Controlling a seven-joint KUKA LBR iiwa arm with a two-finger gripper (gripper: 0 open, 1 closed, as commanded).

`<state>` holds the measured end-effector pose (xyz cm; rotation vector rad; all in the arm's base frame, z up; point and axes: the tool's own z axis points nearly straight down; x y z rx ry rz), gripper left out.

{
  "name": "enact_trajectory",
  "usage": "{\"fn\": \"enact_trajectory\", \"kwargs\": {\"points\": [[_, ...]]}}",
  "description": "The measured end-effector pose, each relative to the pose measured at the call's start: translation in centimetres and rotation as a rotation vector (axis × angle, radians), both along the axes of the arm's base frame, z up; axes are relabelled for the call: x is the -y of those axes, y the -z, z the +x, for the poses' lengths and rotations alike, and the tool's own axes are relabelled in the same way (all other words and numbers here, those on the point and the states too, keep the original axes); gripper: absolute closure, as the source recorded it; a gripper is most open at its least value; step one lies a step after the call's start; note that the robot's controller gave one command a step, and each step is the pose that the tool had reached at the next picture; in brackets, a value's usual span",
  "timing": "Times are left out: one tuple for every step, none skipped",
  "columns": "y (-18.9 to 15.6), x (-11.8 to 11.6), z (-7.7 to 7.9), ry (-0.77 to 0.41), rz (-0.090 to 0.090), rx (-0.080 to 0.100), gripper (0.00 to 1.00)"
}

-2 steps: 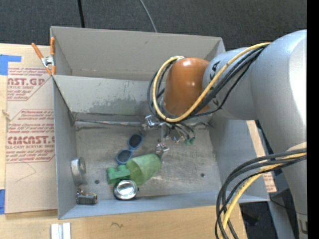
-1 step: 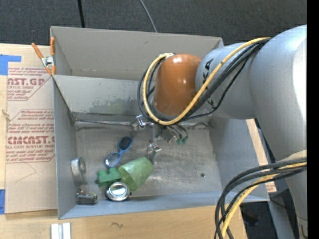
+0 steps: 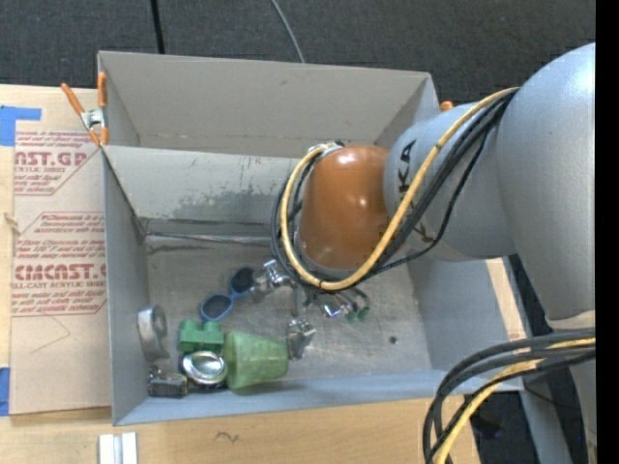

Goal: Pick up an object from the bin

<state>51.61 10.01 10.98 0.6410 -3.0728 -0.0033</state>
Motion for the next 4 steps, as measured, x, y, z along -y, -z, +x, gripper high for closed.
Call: {"fn": "enact_trajectory", "kwargs": {"points": [[1.4, -5.6, -3.3, -0.140, 0.001, 0.000, 0.00], [3.6, -6.7, -3.0, -0.171, 0.000, 0.014, 0.00], [3.9, -11.3, -1.7, -0.262, -0.030, -0.008, 0.00], [3.9, -11.3, -1.7, -0.264, -0.033, -0.011, 1.00]]}}
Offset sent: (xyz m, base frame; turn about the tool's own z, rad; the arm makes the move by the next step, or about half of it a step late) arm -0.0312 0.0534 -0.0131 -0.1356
